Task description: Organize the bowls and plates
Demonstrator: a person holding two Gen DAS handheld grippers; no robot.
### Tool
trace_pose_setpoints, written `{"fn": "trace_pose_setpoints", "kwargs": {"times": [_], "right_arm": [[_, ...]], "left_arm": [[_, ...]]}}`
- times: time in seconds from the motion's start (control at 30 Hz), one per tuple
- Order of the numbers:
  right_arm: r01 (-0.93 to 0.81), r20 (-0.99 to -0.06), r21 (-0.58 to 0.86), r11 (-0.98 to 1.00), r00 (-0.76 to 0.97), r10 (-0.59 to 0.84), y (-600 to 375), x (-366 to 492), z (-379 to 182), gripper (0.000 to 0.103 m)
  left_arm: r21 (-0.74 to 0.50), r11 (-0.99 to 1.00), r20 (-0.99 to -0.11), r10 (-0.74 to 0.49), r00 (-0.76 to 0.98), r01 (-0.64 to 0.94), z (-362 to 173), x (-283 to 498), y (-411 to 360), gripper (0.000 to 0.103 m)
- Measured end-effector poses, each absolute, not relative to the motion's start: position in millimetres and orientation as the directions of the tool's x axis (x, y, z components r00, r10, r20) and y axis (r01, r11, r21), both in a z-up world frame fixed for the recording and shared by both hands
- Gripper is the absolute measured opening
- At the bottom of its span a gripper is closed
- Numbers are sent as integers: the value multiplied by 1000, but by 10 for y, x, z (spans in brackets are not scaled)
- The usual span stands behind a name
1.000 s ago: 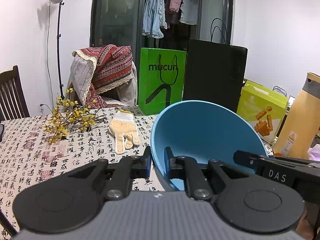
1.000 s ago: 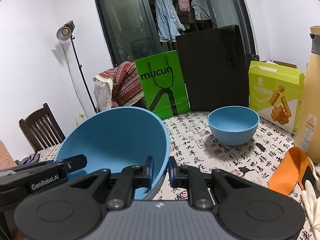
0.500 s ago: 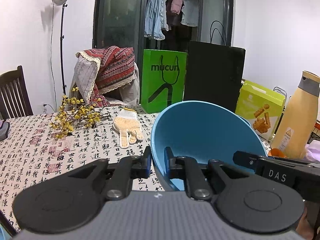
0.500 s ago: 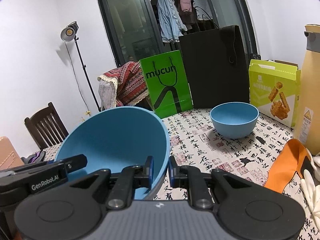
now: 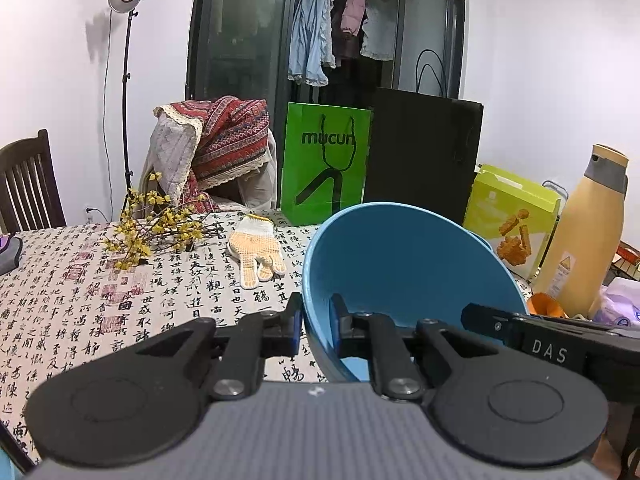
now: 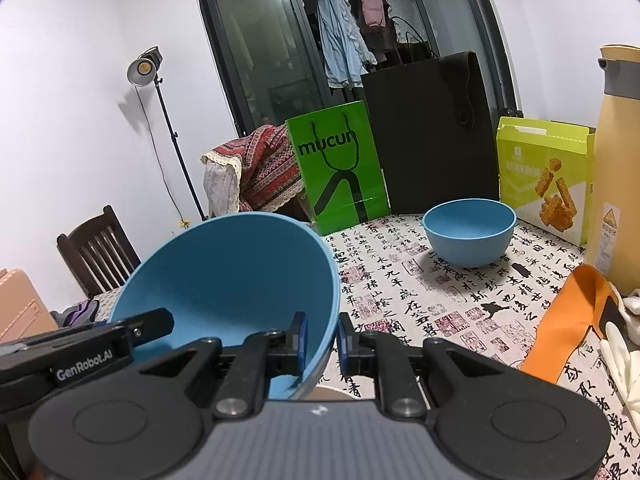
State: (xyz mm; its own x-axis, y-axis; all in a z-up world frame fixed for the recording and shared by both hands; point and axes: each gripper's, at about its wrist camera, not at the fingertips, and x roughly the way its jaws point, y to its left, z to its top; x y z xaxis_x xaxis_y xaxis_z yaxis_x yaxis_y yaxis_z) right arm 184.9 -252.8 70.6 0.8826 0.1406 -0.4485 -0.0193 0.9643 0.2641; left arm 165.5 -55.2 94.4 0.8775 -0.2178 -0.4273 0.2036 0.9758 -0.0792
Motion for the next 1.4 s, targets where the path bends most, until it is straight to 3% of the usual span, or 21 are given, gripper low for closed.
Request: {"fn": "trace_pose_setpoints", "kwargs": {"times": [1.4], "right_arm": [[-69, -411, 302, 951, 890, 195, -2467, 1378, 403, 15]], "left_arm": [[-127, 980, -400, -195, 896, 156, 603, 1140, -426, 15]]}}
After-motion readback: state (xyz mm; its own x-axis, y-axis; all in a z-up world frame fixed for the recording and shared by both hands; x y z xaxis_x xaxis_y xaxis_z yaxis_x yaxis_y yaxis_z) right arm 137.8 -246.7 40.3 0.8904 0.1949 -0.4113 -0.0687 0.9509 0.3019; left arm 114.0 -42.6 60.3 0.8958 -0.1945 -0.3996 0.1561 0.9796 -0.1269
